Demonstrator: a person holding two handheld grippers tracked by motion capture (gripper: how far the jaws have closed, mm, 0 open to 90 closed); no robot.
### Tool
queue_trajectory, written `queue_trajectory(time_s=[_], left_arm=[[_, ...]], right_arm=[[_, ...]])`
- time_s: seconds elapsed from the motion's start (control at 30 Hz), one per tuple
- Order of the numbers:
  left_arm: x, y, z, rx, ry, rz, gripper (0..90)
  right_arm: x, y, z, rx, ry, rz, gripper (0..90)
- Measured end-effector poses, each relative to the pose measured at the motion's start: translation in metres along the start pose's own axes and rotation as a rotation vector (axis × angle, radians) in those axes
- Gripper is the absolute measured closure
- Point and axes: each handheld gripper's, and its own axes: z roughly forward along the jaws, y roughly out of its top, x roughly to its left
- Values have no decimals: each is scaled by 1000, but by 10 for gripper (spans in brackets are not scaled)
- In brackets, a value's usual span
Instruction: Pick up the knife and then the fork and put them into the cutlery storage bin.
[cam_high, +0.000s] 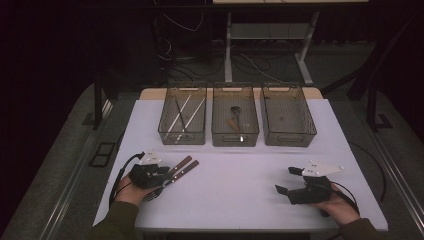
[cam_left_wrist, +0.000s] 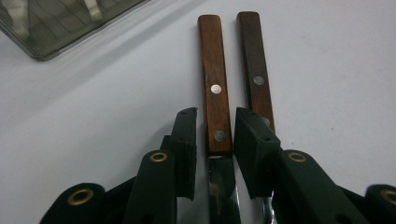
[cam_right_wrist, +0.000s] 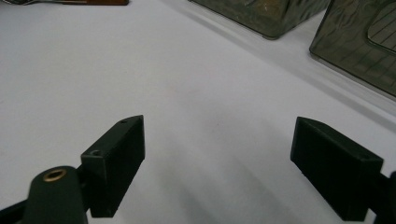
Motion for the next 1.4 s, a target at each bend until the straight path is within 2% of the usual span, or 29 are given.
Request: queue_trajectory(time_s=[0.2,0.3,0.47,0.77,1.0,1.27,1.4], left_arm=[[-2,0,1,2,16,5,711],[-2,0,1,-3,13,6,757],[-1,1,1,1,7,10,765],[6,2,1,0,-32,-10,767],[7,9,-4,-4,-50,-9,767],[-2,25,-13,-14,-95,10,767],[-11,35,-15,-24,-120,45,766]], right_arm=[[1,0,1,5,4,0,179],[1,0,1,6,4,-3,179],[1,0,1,13,8,0,179],[-1,1,1,9,2,24,179],[-1,2,1,11,10,28,179],[-1,6,-1,8,33,32,179],[-3,11,-2,14,47,34,179]])
